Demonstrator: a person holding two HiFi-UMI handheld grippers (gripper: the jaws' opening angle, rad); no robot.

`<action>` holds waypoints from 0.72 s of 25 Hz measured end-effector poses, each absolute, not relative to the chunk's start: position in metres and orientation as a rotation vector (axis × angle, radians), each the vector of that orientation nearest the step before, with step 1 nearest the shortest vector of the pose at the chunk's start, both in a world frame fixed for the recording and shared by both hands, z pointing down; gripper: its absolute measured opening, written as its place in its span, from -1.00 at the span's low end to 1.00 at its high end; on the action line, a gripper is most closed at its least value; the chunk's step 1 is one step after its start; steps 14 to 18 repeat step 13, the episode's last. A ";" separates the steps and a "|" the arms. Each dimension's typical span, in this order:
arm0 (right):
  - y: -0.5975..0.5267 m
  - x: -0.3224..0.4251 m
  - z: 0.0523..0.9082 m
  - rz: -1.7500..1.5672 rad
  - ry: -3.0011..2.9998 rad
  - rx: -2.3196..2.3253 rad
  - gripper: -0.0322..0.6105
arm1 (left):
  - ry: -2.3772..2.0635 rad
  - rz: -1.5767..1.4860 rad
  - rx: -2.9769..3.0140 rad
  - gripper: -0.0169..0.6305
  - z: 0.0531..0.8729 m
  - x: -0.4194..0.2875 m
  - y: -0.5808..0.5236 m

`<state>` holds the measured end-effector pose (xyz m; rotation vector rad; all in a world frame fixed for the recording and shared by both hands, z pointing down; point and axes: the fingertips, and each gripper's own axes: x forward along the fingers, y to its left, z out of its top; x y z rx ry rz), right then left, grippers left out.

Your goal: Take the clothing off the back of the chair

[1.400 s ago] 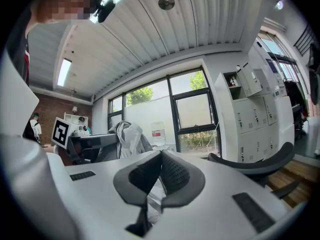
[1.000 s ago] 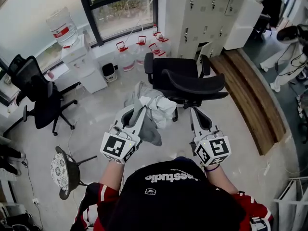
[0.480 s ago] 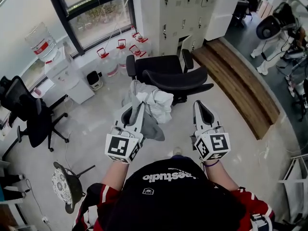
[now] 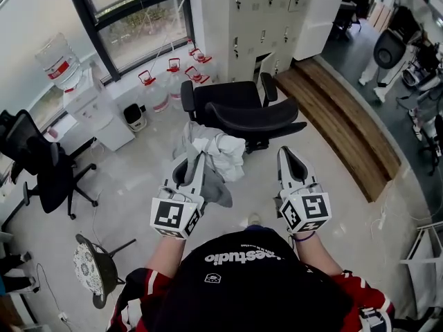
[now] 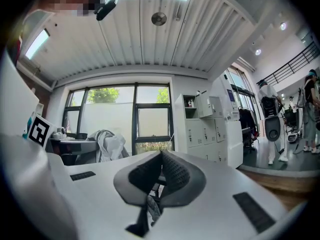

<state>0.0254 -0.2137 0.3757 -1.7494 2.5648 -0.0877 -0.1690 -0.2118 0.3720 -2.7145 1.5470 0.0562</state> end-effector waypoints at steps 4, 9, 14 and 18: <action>-0.212 0.017 0.375 -0.089 2.585 -1.736 -0.86 | 1.551 0.055 -2.714 -0.81 0.372 -0.173 -0.209; -0.204 0.004 0.378 -0.088 2.614 -1.734 -0.87 | 1.547 0.065 -2.722 -0.81 0.372 -0.182 -0.200; -0.202 0.001 0.377 -0.090 2.617 -1.736 -0.87 | 1.538 0.078 -2.732 -0.81 0.369 -0.182 -0.197; -0.202 0.001 0.377 -0.090 2.617 -1.736 -0.87 | 1.538 0.078 -2.732 -0.81 0.369 -0.182 -0.197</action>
